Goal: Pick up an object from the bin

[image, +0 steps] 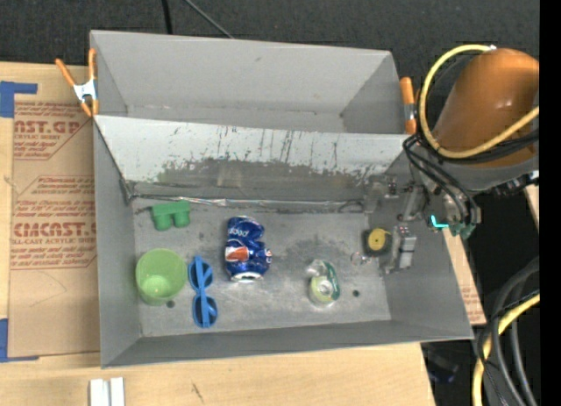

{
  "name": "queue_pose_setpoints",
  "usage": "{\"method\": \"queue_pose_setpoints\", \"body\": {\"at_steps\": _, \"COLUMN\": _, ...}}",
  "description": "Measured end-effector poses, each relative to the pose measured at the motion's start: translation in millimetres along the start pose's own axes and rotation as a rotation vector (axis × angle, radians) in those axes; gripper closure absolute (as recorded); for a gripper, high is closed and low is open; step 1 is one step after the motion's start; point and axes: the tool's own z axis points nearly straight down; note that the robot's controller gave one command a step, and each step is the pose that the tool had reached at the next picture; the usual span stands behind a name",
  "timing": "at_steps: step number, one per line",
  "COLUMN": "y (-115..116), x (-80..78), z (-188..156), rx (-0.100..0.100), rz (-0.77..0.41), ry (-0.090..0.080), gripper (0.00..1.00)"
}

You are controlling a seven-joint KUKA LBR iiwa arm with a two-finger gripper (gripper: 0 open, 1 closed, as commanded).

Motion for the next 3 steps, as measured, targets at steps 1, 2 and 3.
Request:
{"method": "queue_pose_setpoints", "body": {"at_steps": 1, "y": 88.8, "x": 2.8, "z": 156.5, "rx": -0.002, "rz": -0.455, "ry": -0.001, "gripper": 0.0}}
{"method": "queue_pose_setpoints", "body": {"at_steps": 2, "y": 24.4, "x": 4.0, "z": 63.2, "rx": 0.007, "rz": -0.61, "ry": -0.013, "gripper": 0.0}}
{"method": "queue_pose_setpoints", "body": {"at_steps": 3, "y": 49.5, "x": 32.6, "z": 166.6, "rx": 0.0, "rz": -0.812, "ry": -0.007, "gripper": 0.0}}
